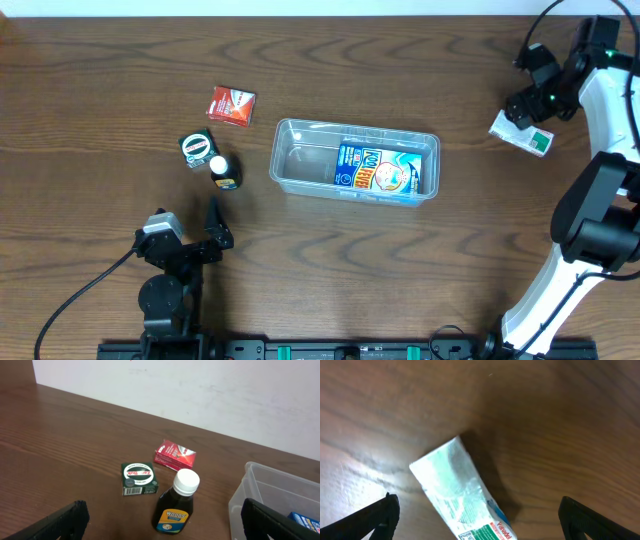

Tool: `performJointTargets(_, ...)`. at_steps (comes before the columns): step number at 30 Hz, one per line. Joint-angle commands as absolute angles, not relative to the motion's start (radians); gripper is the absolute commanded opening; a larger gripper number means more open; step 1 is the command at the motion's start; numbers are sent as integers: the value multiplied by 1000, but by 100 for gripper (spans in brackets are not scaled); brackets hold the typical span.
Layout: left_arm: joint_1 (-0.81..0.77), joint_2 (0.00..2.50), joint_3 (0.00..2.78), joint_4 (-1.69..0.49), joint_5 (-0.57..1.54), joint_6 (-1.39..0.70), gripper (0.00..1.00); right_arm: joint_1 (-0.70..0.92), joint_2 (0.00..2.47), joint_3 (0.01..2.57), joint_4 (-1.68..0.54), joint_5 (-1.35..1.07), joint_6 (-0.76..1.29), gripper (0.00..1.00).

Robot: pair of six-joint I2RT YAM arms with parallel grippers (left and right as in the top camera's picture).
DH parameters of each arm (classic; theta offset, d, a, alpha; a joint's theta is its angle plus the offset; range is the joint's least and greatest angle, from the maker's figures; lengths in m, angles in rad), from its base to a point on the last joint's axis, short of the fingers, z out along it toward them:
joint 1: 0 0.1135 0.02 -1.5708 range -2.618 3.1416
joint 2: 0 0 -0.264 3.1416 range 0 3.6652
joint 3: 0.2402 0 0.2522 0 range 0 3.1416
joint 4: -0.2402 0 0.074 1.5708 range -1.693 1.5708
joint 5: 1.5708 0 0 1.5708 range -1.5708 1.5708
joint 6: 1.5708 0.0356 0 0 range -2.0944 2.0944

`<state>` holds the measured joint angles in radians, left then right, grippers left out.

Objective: Pack container
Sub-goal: 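Grasp the Panadol box with the right gripper, then carry the Panadol box to the container's right edge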

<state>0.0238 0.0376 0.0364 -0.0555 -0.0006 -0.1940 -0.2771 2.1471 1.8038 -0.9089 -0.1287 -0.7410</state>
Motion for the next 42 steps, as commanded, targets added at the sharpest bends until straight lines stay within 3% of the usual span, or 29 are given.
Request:
performJointTargets(1,28,37,4,-73,-12,-188,98,-276,2183,1769,-912,-146,-854,99)
performJointTargets(16,28,37,4,-73,-12,-188,98,-290,2209,1651,-874,-128,-868,97)
performJointTargets(20,28,37,4,-73,-12,-188,98,-298,2209,1642,-857,-122,-844,84)
performJointTargets(22,28,37,4,-73,-12,-188,98,-298,2209,1642,-831,-84,-762,61)
performJointTargets(23,28,37,4,-73,-12,-188,98,-297,2209,1642,-821,-70,-701,58)
performJointTargets(33,28,37,4,-73,-12,-188,98,-286,2209,1642,-844,-50,-325,49)
performJointTargets(42,28,37,4,-73,-12,-188,98,-265,2159,1667,-893,-94,-221,39)
